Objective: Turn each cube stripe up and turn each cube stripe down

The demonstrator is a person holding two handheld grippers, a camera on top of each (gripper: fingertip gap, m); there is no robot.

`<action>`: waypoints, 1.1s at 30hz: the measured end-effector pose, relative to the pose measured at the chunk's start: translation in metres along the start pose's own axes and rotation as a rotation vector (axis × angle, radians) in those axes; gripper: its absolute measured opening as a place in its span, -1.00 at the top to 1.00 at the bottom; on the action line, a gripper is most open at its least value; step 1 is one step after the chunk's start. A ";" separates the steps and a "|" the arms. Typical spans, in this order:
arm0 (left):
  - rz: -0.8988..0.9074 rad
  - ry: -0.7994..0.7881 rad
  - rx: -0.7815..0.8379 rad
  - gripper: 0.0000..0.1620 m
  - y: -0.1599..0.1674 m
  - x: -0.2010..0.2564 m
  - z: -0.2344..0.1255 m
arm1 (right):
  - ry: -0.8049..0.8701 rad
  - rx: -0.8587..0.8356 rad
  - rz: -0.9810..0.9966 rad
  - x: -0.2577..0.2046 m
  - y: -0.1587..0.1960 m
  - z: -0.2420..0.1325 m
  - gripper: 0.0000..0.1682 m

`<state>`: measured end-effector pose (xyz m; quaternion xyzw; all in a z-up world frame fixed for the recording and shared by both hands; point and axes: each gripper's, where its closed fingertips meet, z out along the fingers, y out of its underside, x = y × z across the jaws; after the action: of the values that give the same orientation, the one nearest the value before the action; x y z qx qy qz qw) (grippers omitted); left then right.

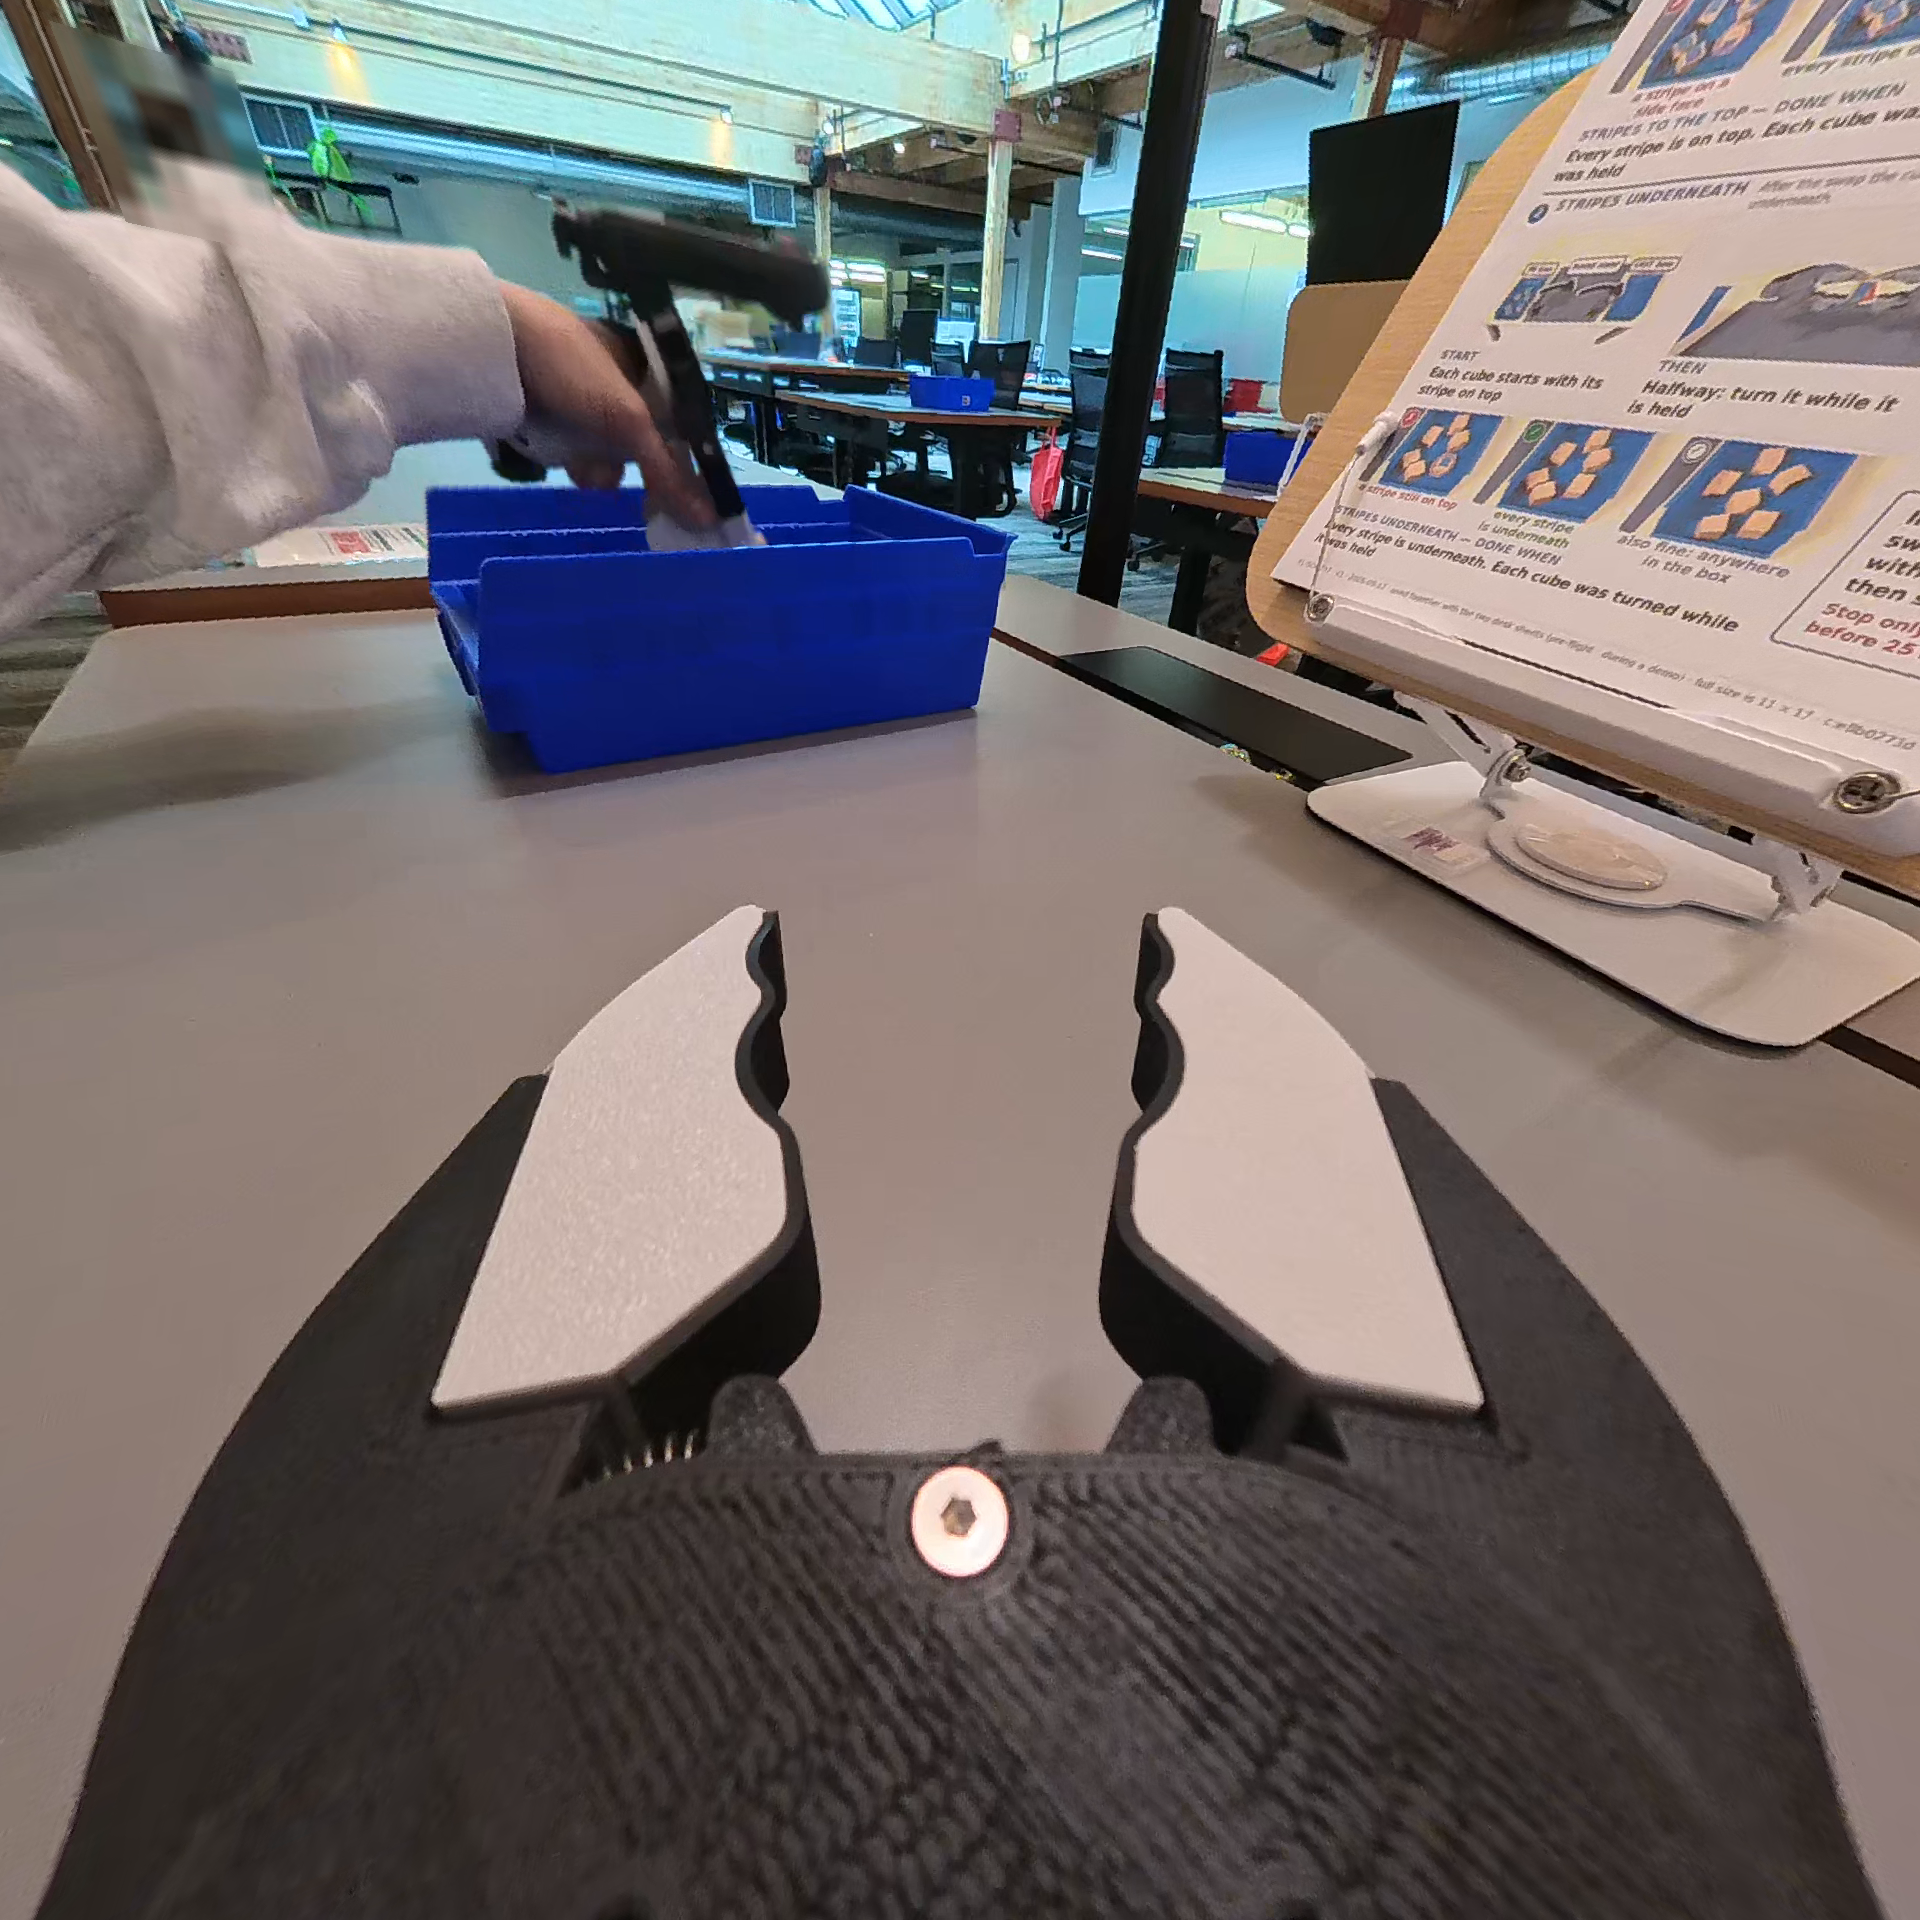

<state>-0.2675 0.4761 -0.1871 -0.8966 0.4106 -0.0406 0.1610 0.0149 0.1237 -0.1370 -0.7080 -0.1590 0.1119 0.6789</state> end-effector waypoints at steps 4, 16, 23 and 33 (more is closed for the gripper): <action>-0.045 0.259 0.295 0.44 -0.042 0.054 -0.060 | 0.006 0.008 -0.001 0.001 -0.002 -0.001 0.22; 0.156 1.094 0.652 0.45 -0.052 0.271 -0.189 | -0.010 0.063 -0.193 -0.012 -0.034 -0.002 0.20; 0.238 1.625 0.523 0.45 -0.017 0.379 -0.201 | -0.060 0.073 -0.506 -0.033 -0.090 -0.005 0.20; 0.366 1.853 0.400 0.45 0.017 0.445 -0.202 | -0.118 0.006 -0.767 -0.049 -0.106 -0.010 0.21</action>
<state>-0.0273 0.0811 -0.0284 -0.3868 0.4936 -0.7755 -0.0734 -0.0348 0.0989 -0.0333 -0.5872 -0.4508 -0.1091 0.6633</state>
